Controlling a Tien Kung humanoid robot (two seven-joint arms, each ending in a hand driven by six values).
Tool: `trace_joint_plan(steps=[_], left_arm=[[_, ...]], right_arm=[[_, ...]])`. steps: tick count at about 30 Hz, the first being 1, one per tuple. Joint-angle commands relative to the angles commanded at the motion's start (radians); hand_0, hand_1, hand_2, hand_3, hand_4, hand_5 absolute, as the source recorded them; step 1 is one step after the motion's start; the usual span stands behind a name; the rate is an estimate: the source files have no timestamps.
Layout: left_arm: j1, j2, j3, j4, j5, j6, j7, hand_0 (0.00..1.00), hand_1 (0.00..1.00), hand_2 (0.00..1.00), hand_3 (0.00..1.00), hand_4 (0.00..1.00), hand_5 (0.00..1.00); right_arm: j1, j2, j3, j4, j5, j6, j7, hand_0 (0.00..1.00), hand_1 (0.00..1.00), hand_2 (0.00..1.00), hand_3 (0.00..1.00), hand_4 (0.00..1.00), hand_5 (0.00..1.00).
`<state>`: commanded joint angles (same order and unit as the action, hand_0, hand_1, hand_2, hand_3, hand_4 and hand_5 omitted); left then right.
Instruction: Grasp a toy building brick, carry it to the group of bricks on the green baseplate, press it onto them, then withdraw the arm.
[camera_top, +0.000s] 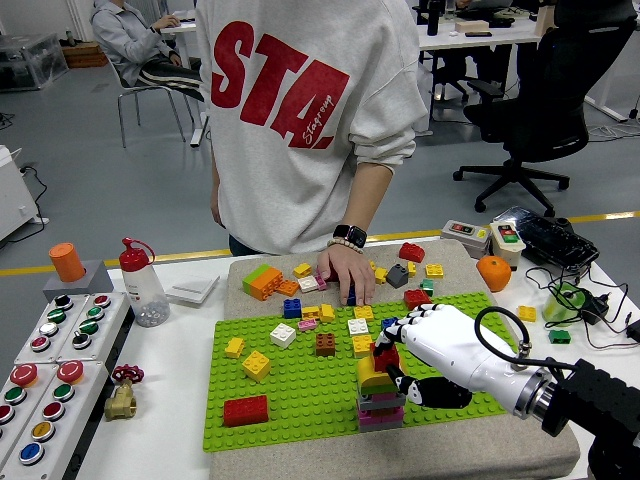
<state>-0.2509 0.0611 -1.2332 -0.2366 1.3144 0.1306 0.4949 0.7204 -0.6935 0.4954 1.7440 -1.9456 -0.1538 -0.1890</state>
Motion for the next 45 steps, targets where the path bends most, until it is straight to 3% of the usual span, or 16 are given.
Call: trace_joint_plan(steps=[45], left_arm=[[0.004, -0.002, 0.001, -0.001, 0.003, -0.005, 0.003, 0.626, 0.594, 0.597, 0.406, 0.277, 0.921]], right_arm=[[-0.014, 0.001, -0.004, -0.005, 0.005, 0.009, -0.003, 0.684, 0.628, 0.618, 0.625, 0.446, 0.301]])
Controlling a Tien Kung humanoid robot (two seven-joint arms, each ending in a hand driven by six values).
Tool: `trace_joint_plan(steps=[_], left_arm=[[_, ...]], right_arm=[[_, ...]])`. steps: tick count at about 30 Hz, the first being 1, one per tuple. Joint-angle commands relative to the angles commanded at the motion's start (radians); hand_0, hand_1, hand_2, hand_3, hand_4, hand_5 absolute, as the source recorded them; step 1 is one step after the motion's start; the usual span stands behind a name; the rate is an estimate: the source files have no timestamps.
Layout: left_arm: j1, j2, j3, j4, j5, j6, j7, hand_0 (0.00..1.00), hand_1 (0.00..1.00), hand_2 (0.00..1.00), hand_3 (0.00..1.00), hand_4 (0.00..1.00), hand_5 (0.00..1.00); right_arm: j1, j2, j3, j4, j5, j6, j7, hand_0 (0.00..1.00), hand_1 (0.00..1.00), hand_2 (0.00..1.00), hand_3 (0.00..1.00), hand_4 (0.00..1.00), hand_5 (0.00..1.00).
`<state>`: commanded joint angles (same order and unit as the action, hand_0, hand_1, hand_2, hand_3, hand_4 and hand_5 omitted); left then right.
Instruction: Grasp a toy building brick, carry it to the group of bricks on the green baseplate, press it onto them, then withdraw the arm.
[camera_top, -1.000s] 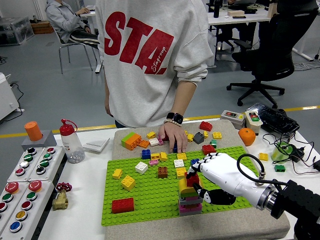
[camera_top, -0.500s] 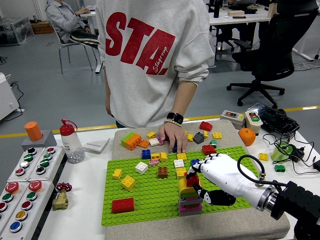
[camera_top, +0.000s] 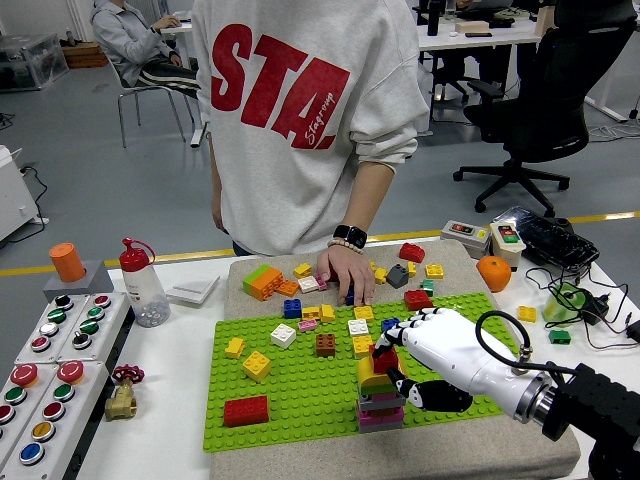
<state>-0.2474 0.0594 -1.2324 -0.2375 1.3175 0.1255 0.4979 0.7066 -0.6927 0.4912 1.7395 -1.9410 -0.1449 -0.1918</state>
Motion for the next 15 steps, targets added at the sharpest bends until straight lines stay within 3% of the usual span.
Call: trace_joint_plan(steps=[15], left_arm=[[-0.002, 0.000, 0.001, 0.000, 0.001, -0.003, 0.000, 0.627, 0.594, 0.598, 0.407, 0.279, 0.924]], right_arm=[[-0.008, -0.004, 0.009, 0.014, -0.001, -0.006, 0.002, 0.686, 0.627, 0.617, 0.622, 0.445, 0.305]])
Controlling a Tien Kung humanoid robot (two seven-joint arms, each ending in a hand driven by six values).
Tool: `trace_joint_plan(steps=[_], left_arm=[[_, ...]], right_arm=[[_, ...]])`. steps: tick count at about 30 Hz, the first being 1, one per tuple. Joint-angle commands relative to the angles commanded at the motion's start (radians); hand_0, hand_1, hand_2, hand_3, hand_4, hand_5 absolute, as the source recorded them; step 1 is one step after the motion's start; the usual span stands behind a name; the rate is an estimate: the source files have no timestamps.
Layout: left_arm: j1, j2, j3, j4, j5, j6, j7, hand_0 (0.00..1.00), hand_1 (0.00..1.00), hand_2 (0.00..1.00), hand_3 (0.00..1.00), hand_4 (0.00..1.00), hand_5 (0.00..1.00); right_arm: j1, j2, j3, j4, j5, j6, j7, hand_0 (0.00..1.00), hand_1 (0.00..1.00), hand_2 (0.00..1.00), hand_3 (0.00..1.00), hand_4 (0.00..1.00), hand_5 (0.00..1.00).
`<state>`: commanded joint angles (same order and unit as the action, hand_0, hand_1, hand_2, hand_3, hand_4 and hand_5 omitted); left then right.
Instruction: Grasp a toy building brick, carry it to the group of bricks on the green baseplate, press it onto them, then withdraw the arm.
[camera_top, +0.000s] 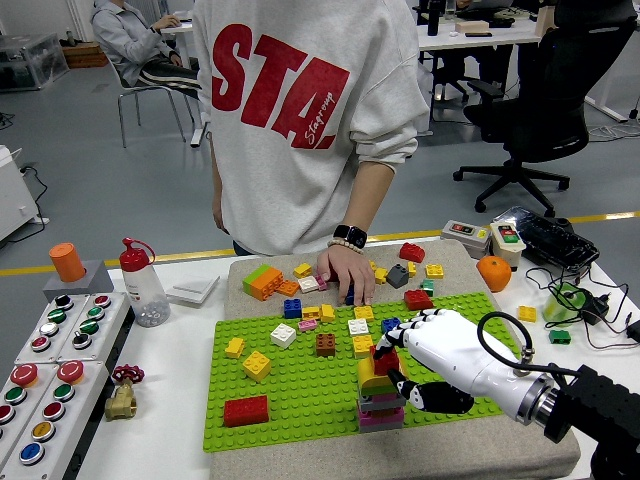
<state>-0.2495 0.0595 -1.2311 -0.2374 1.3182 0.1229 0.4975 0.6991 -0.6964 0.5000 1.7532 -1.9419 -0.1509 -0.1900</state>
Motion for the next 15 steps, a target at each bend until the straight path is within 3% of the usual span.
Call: trace_joint_plan(steps=[15], left_arm=[[-0.001, 0.000, 0.000, 0.000, 0.000, -0.001, 0.000, 0.626, 0.594, 0.598, 0.407, 0.280, 0.927]], right_arm=[[0.000, 0.003, -0.001, 0.001, -0.005, -0.012, -0.001, 0.689, 0.631, 0.618, 0.621, 0.444, 0.310]])
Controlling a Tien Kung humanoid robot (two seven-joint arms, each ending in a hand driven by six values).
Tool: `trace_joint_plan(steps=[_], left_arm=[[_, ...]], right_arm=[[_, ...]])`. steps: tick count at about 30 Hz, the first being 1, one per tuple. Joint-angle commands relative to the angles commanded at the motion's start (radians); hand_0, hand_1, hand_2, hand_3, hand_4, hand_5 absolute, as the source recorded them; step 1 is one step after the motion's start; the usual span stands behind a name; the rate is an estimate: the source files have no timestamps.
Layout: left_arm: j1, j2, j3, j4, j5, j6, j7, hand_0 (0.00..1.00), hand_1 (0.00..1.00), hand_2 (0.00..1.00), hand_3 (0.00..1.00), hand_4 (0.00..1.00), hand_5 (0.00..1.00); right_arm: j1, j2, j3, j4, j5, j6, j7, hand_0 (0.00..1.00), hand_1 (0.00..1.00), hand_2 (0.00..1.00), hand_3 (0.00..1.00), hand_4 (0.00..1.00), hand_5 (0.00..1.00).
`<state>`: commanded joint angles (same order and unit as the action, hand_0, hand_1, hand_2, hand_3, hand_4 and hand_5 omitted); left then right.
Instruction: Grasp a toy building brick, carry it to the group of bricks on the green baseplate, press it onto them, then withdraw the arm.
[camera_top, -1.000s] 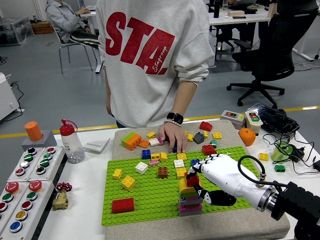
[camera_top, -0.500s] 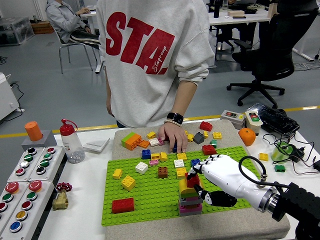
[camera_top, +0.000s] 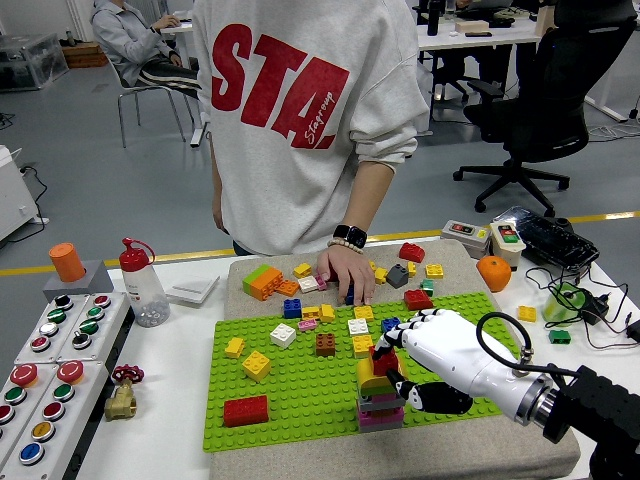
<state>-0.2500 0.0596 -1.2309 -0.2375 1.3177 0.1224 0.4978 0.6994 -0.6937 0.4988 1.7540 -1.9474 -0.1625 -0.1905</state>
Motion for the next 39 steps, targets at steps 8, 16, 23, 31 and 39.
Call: trace_joint_plan(steps=[8, 16, 23, 31, 39], left_arm=[[0.000, 0.000, 0.000, 0.000, 0.001, -0.001, 0.000, 0.626, 0.595, 0.599, 0.407, 0.280, 0.928], [0.002, 0.000, -0.003, -0.001, 0.006, -0.001, 0.002, 0.626, 0.594, 0.597, 0.407, 0.280, 0.931], [0.003, -0.001, -0.005, -0.001, 0.009, -0.002, 0.003, 0.626, 0.594, 0.599, 0.407, 0.281, 0.931], [0.005, -0.001, -0.004, -0.002, 0.008, -0.002, 0.005, 0.626, 0.595, 0.598, 0.407, 0.281, 0.930], [0.004, 0.000, -0.002, -0.001, 0.006, -0.003, 0.004, 0.627, 0.595, 0.598, 0.407, 0.282, 0.930]], right_arm=[[-0.002, 0.000, -0.002, 0.001, -0.006, -0.003, -0.003, 0.689, 0.631, 0.619, 0.621, 0.443, 0.310], [-0.005, 0.002, -0.005, 0.004, -0.016, -0.001, -0.010, 0.689, 0.632, 0.619, 0.621, 0.441, 0.310], [-0.003, 0.004, -0.009, 0.000, -0.021, 0.001, -0.012, 0.687, 0.631, 0.622, 0.626, 0.440, 0.310], [-0.002, 0.008, -0.011, -0.004, -0.024, -0.002, -0.013, 0.691, 0.626, 0.617, 0.632, 0.440, 0.307], [-0.002, 0.007, -0.014, -0.005, -0.026, -0.002, -0.014, 0.691, 0.623, 0.614, 0.635, 0.440, 0.303]])
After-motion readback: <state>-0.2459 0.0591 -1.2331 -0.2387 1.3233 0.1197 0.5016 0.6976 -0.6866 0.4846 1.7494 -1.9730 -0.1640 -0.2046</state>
